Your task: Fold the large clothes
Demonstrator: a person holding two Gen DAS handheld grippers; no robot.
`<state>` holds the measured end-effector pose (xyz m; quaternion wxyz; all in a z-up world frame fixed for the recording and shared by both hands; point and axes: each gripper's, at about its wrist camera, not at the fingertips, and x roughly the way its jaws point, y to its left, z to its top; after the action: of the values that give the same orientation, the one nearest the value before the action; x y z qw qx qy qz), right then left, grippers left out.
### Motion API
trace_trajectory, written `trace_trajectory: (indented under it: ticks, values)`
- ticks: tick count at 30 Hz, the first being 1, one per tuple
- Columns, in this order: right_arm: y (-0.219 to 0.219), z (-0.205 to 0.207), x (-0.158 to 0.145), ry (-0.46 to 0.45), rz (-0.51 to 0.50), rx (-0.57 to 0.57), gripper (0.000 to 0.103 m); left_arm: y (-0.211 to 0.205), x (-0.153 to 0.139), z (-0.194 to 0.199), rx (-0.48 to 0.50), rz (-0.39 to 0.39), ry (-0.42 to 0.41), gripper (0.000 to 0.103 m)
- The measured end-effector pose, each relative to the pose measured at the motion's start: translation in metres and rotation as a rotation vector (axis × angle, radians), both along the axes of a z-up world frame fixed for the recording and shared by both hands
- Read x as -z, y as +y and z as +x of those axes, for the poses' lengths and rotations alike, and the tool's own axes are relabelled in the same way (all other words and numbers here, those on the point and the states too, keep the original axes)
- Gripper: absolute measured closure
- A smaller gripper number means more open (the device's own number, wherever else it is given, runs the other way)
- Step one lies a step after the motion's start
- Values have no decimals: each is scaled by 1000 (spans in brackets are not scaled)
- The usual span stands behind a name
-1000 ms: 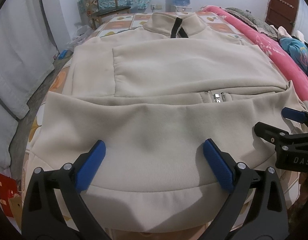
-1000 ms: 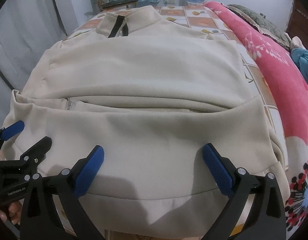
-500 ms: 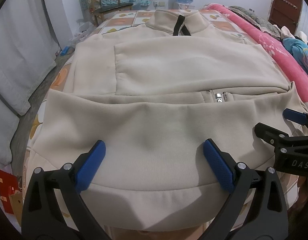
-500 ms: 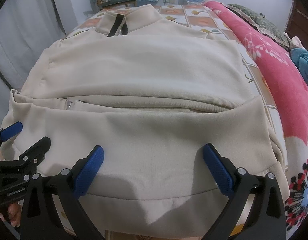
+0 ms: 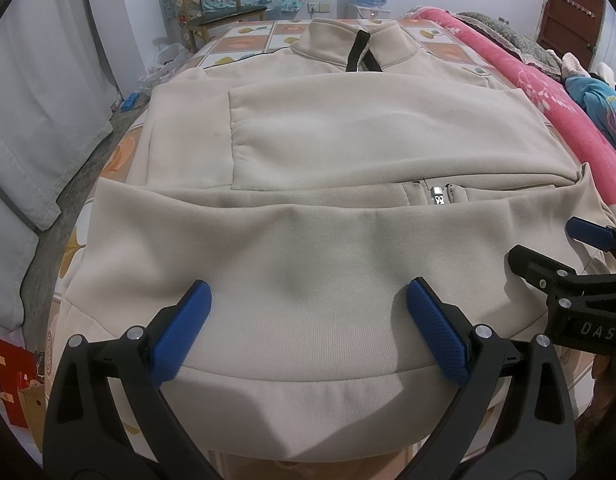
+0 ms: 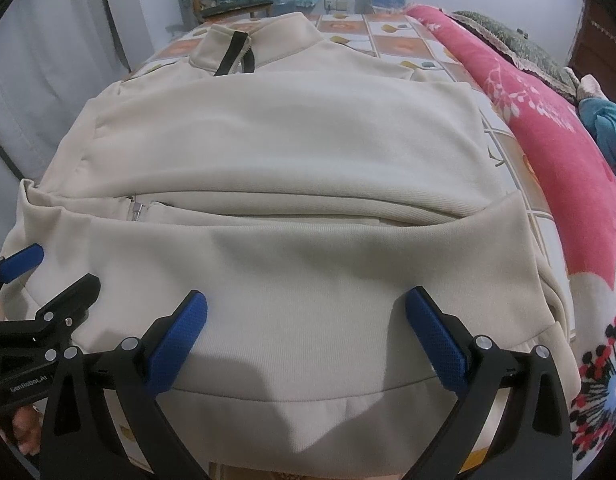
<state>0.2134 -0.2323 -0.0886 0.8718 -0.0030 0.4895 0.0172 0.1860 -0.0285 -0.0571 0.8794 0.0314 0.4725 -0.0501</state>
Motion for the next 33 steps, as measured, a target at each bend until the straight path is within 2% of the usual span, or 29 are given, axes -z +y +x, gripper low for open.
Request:
trace_trajectory:
  ticks: [6,10,14,17,20,22,25,26,28,30,33]
  values:
    - [-2,0,-2,14,8,-35,7,3,-8,-1,24,26,-12,8]
    - [-11,3,-13,38,80,-66,7,18,-38,-7,53,14,-117,8]
    - [-21,8,-53,-41,161,-100,7,36,-79,3,90,-20,-233,8]
    - [-26,25,-91,-116,187,-148,7,44,-108,35,150,-82,-262,8]
    - [-32,54,-119,-148,227,-172,7,48,-134,79,174,-160,-290,9]
    - [-35,78,-130,-155,270,-196,7,42,-141,110,191,-185,-294,13]
    - [-37,132,-139,-141,315,-209,7,32,-136,168,180,-251,-239,25]
    - [-37,162,-138,-121,330,-211,7,28,-130,188,169,-283,-211,29]
    - [-38,200,-132,-87,355,-190,7,20,-116,233,151,-344,-150,31]
    - [-37,252,-117,-17,374,-167,7,15,-103,261,129,-381,-110,33]
    - [-38,301,-91,64,391,-125,9,8,-75,304,70,-422,-30,33]
